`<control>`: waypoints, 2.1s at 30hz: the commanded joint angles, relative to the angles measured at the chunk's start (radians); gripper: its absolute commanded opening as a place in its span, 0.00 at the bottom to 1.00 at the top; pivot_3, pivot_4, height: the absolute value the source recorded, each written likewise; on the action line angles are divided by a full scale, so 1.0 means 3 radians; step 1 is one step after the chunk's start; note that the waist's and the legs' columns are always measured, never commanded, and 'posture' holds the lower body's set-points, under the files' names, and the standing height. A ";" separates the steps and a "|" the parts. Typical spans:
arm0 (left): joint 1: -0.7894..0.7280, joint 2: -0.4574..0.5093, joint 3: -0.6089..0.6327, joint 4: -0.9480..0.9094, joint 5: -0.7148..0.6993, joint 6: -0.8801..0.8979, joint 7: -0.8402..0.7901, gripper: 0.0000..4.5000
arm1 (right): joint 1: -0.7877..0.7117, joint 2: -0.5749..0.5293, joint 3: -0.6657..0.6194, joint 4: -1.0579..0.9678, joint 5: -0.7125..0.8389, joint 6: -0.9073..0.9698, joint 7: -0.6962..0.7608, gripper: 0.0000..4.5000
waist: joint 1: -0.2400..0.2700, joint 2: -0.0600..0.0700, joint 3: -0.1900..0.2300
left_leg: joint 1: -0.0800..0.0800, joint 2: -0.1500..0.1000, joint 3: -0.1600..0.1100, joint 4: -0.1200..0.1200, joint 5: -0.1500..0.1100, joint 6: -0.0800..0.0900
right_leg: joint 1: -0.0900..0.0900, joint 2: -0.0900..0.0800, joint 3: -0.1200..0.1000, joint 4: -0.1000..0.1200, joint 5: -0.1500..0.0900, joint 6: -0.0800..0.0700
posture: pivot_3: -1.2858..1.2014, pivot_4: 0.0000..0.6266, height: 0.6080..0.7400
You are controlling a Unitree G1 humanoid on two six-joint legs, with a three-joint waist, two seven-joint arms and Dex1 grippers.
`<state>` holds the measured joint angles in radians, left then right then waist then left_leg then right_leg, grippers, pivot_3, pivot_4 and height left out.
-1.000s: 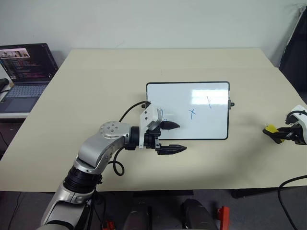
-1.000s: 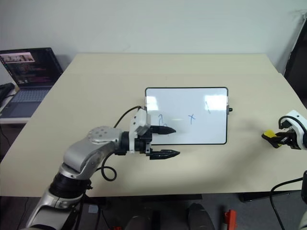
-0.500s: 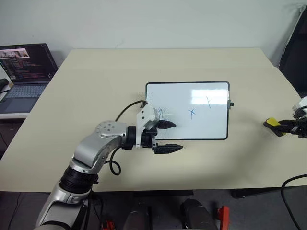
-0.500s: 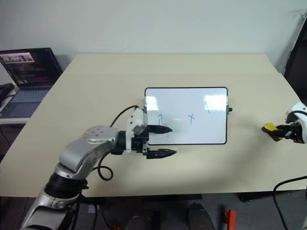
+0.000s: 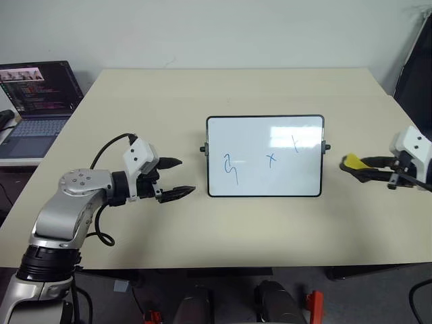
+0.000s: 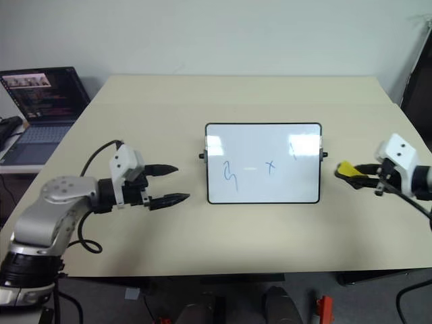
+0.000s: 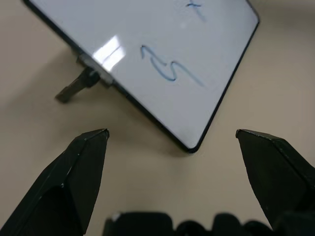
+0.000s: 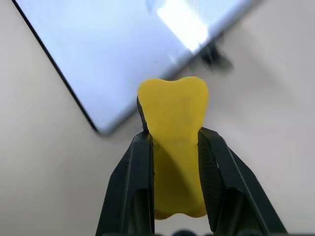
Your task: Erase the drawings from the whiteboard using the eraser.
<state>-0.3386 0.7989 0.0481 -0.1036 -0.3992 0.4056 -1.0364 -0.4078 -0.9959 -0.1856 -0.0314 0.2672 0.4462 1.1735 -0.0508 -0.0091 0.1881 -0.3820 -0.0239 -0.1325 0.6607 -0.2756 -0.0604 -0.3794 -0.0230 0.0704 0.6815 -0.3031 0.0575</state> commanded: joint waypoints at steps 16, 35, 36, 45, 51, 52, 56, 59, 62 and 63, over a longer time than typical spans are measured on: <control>0.0066 -0.0078 0.0459 -0.0218 -0.0233 -0.0404 0.0094 1.00 | -0.0523 0.0581 0.0513 -0.1151 0.0303 0.0581 -0.0749 0.19 | 0.0061 -0.0004 0.0002 | -0.0012 -0.0001 -0.0004 -0.0002 0.0000 0.0000 | -0.0013 -0.0008 -0.0004 -0.0002 0.0001 -0.0001 | 0.52 0.24 1.00; 0.0125 -0.0013 0.0507 -0.0396 -0.0336 -0.0117 0.0106 1.00 | -0.1255 0.1467 0.1602 -0.0404 -0.0471 0.0060 -0.1101 0.19 | 0.0049 -0.0005 0.0002 | -0.0017 0.0003 -0.0003 -0.0003 0.0000 0.0000 | -0.0025 -0.0002 -0.0003 0.0001 0.0003 -0.0004 | 0.52 0.24 1.00; 0.0145 -0.0008 0.0497 -0.0385 -0.0323 -0.0119 0.0095 1.00 | -0.1285 0.1525 0.1668 -0.0324 -0.0539 -0.0019 -0.1105 0.19 | 0.0048 -0.0005 0.0002 | -0.0017 0.0003 -0.0003 -0.0002 0.0000 0.0000 | -0.0026 -0.0002 -0.0003 0.0002 0.0003 -0.0005 | 0.52 0.24 1.00; 0.0115 -0.0066 0.0485 -0.0392 -0.0368 -0.0078 0.0129 1.00 | -0.1733 0.1742 0.2080 0.0399 -0.1249 -0.0374 -0.1148 0.19 | 0.0011 -0.0005 0.0002 | -0.0017 0.0003 -0.0004 -0.0003 0.0000 -0.0001 | -0.0029 -0.0001 -0.0003 0.0004 0.0004 -0.0006 | 0.52 0.24 1.00; 0.0148 -0.0059 0.0477 -0.0387 -0.0340 -0.0083 0.0155 1.00 | -0.2027 0.1746 0.2329 0.0729 -0.1672 -0.0371 -0.1023 0.19 | 0.0001 -0.0005 0.0002 | -0.0017 0.0003 -0.0006 -0.0004 0.0000 -0.0001 | -0.0030 -0.0001 -0.0003 0.0004 0.0004 -0.0006 | 0.52 0.24 1.00; 0.0157 -0.0058 0.0477 -0.0391 -0.0339 -0.0082 0.0157 1.00 | -0.2063 0.1740 0.2368 0.0771 -0.1733 -0.0387 -0.0992 0.19 | -0.0003 -0.0005 0.0002 | -0.0017 0.0003 -0.0006 -0.0003 0.0000 -0.0001 | -0.0030 -0.0001 -0.0003 0.0004 0.0004 -0.0006 | 0.52 0.24 1.00; 0.0178 -0.0062 0.0487 -0.0403 -0.0344 -0.0065 0.0177 1.00 | -0.2168 0.1836 0.2489 0.0926 -0.1944 -0.0278 -0.0950 0.19 | -0.0009 -0.0006 0.0001 | -0.0015 0.0003 -0.0006 -0.0001 0.0000 -0.0001 | -0.0028 -0.0001 -0.0004 0.0007 0.0006 -0.0008 | 0.52 0.24 1.00; 0.0176 -0.0084 0.0499 -0.0401 -0.0354 -0.0056 0.0214 1.00 | -0.2218 0.1954 0.2646 0.1038 -0.2159 -0.0028 -0.0924 0.19 | -0.0021 -0.0009 -0.0001 | -0.0008 0.0003 -0.0005 0.0000 0.0001 -0.0001 | -0.0028 0.0000 -0.0001 0.0019 0.0006 -0.0009 | 0.52 0.24 1.00; 0.0178 -0.0093 0.0490 -0.0400 -0.0351 -0.0059 0.0231 1.00 | -0.2227 0.2105 0.2695 0.1152 -0.2232 0.0103 -0.0928 0.19 | -0.0027 -0.0013 -0.0004 | 0.0003 0.0003 -0.0005 0.0000 0.0002 -0.0003 | -0.0025 0.0001 -0.0001 0.0033 0.0006 -0.0010 | 0.52 0.24 1.00; 0.0182 -0.0094 0.0487 -0.0399 -0.0349 -0.0061 0.0236 1.00 | -0.2214 0.2140 0.2731 0.1194 -0.2263 0.0154 -0.0892 0.19 | -0.0031 -0.0014 -0.0005 | 0.0007 0.0004 -0.0005 0.0000 0.0004 -0.0006 | -0.0024 0.0001 0.0000 0.0037 0.0008 -0.0013 | 0.52 0.24 1.00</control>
<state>-0.2816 0.7699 0.1824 -0.1998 -0.4969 0.3904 -0.9711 -1.0838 -0.3627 0.6020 0.2623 -0.3797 0.4432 0.8942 -0.0602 -0.0134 0.1867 -0.3791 -0.0227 -0.1339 0.6607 -0.2741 -0.0629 -0.3864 -0.0225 0.0707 0.6939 -0.3006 0.0532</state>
